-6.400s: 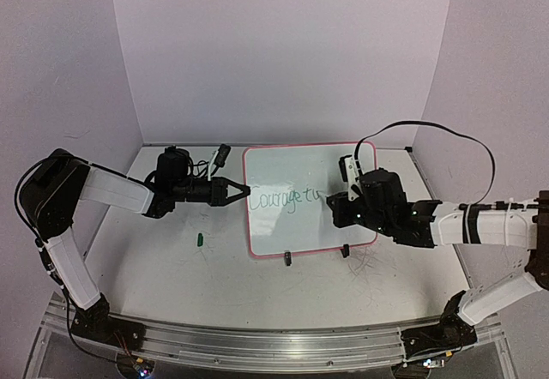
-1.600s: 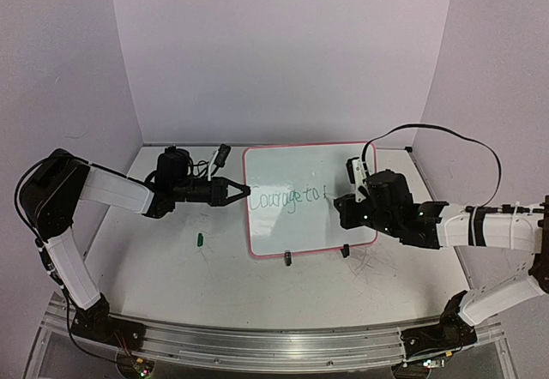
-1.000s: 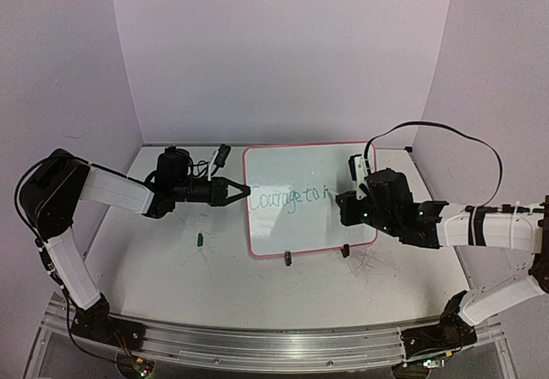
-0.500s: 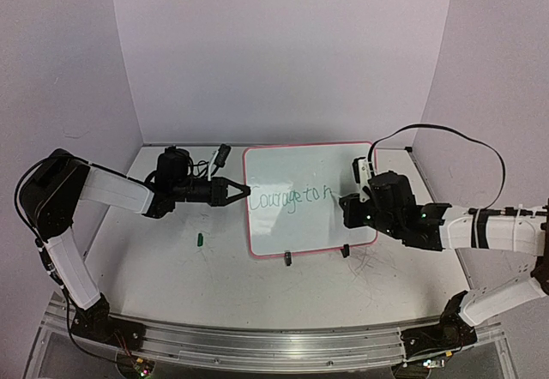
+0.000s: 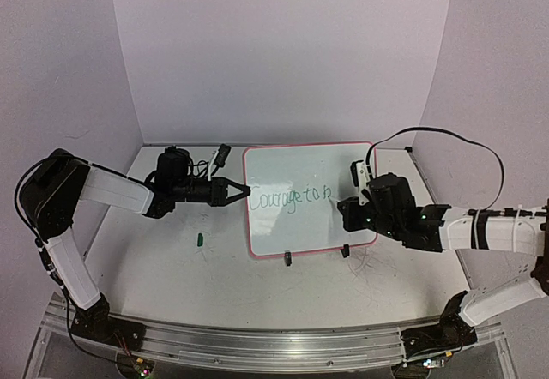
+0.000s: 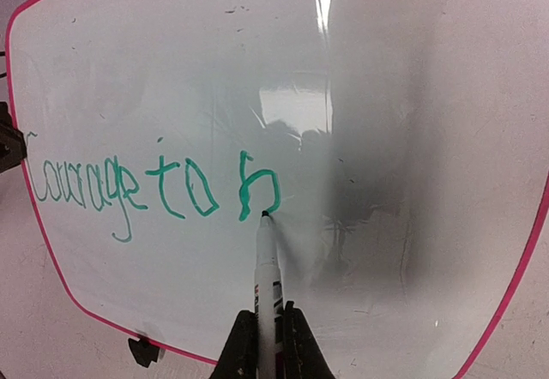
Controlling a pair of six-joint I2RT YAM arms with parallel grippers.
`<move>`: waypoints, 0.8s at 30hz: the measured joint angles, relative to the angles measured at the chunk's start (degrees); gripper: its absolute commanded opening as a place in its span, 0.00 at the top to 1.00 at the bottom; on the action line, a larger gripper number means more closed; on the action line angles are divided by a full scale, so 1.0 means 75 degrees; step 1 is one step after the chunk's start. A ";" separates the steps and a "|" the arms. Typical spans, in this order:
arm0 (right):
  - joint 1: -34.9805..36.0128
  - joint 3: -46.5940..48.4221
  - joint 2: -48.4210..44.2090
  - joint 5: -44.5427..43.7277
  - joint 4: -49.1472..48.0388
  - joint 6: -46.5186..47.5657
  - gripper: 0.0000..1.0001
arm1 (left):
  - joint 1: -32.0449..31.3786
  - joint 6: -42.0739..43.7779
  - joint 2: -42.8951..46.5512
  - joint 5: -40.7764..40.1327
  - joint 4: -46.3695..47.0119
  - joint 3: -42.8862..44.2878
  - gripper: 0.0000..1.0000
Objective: Write a sentence on the whiteboard
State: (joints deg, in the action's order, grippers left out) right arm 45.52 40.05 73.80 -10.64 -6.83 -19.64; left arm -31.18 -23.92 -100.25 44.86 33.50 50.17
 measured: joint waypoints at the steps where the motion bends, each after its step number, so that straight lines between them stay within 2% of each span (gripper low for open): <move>1: 0.0001 0.0000 0.0007 0.0015 -0.0001 0.0000 1.00 | 0.0000 0.0000 0.0000 0.0000 0.0000 0.0000 1.00; 16: 0.0029 -0.0001 0.0126 0.0254 -0.0202 0.0000 1.00 | 0.0000 -0.0003 0.0000 -0.0006 -0.0003 0.0000 1.00; 21: -0.0044 -0.0586 -0.0777 0.0135 -0.0231 -0.0026 1.00 | -0.0003 0.0008 0.0000 0.0000 0.0003 0.0000 1.00; 24: -0.0183 -0.0679 -0.0908 0.0137 -0.0279 -0.0068 1.00 | -0.0003 0.0012 0.0000 0.0000 0.0000 0.0000 1.00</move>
State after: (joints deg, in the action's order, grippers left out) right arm 44.15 34.96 66.99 -9.61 -8.93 -20.15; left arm -31.20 -23.83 -100.25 44.86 33.50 50.17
